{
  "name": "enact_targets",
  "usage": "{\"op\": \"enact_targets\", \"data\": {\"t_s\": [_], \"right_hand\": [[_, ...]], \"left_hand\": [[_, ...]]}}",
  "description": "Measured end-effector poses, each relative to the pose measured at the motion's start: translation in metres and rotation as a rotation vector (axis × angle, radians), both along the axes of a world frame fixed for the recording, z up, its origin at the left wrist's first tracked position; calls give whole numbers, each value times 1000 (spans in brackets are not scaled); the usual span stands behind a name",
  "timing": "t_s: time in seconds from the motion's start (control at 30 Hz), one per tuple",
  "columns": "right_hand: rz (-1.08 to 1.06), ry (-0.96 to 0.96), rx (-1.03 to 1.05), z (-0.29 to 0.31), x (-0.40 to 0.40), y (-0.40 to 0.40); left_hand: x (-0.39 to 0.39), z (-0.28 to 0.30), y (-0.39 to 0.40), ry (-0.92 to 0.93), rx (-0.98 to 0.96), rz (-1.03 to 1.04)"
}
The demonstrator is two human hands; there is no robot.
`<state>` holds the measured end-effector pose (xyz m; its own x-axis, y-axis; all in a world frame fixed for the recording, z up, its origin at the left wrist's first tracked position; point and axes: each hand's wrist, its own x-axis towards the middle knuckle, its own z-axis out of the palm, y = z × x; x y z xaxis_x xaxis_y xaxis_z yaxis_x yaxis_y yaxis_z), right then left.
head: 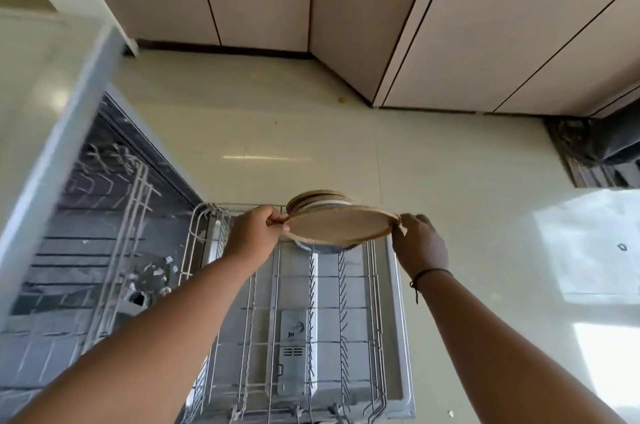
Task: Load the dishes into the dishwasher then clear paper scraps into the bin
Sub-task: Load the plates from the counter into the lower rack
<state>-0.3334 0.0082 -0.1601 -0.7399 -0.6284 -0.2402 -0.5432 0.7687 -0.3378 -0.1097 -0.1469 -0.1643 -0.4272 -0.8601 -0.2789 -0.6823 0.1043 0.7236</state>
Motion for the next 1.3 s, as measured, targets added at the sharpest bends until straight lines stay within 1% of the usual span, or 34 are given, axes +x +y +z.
{"op": "enact_targets", "data": {"t_s": [0.13, 0.27, 0.37, 0.47, 0.57, 0.73, 0.93, 1.07, 1.13, 1.2, 1.3], "right_hand": [[19, -37, 33, -67, -26, -26], [84, -81, 115, -125, -40, -32], [116, -115, 155, -157, -42, -27], [137, -133, 158, -173, -41, -22], [121, -142, 139, -181, -41, -20], [61, -133, 18, -182, -43, -20], [137, -133, 45, -189, -40, -15], [21, -119, -149, -182, -38, -18], [18, -92, -209, -179, -38, -18], [50, -78, -213, -179, -38, -16], [102, -76, -148, -186, -38, -10]], "left_hand": [[-21, -70, -15, -72, 41, 4], [-32, -127, -20, -117, 65, 7], [-34, -157, -18, -164, 72, 8], [-33, -174, -16, -179, 70, 14], [-35, -183, -15, -186, 84, 35], [-38, -183, -16, -119, 56, 60], [-25, -192, -13, -121, 33, 32], [-24, -188, -8, -39, -63, 101], [-24, -186, -6, -7, -88, 97], [-22, -186, -6, 16, -97, 90], [-19, -191, -5, 19, -102, 71]]}}
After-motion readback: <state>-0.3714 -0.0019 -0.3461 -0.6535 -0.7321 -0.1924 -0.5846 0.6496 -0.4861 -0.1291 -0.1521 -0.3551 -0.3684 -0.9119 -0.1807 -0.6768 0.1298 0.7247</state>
